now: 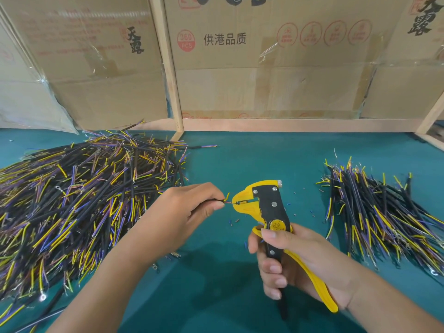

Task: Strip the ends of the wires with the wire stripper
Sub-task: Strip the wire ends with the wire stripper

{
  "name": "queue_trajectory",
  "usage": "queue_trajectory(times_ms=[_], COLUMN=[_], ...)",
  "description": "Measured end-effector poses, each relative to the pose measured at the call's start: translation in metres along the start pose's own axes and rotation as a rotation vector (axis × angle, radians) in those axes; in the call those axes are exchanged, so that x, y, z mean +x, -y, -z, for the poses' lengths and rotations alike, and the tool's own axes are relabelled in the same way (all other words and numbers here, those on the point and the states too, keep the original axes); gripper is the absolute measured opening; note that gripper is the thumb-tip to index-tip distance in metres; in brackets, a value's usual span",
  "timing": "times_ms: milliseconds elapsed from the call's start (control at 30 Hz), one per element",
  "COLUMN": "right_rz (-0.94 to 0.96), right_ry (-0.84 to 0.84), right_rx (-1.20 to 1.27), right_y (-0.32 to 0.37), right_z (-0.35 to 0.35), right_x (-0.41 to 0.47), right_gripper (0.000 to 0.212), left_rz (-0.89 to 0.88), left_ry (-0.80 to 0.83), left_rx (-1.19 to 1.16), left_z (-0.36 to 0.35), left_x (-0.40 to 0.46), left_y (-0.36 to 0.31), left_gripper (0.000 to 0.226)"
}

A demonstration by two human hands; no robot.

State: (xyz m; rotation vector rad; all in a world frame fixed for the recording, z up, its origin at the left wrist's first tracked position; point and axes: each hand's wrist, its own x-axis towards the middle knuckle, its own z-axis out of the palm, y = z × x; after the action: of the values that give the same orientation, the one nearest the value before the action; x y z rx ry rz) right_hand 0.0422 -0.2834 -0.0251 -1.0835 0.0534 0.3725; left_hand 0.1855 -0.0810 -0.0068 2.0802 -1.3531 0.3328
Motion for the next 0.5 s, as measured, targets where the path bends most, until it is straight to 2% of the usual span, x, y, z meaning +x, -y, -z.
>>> queue_trajectory(times_ms=[500], right_rz=[0.040], right_ry=[-0.115], right_rx=[-0.047], right_y=[0.0013], right_z=[-0.0027], right_x=[-0.0024], right_gripper=[0.039], left_rz=[-0.029], left_ry=[-0.035], left_rx=[-0.022], left_z=[-0.0016], left_x=[0.0005], left_y=[-0.0091], left_gripper=[0.012])
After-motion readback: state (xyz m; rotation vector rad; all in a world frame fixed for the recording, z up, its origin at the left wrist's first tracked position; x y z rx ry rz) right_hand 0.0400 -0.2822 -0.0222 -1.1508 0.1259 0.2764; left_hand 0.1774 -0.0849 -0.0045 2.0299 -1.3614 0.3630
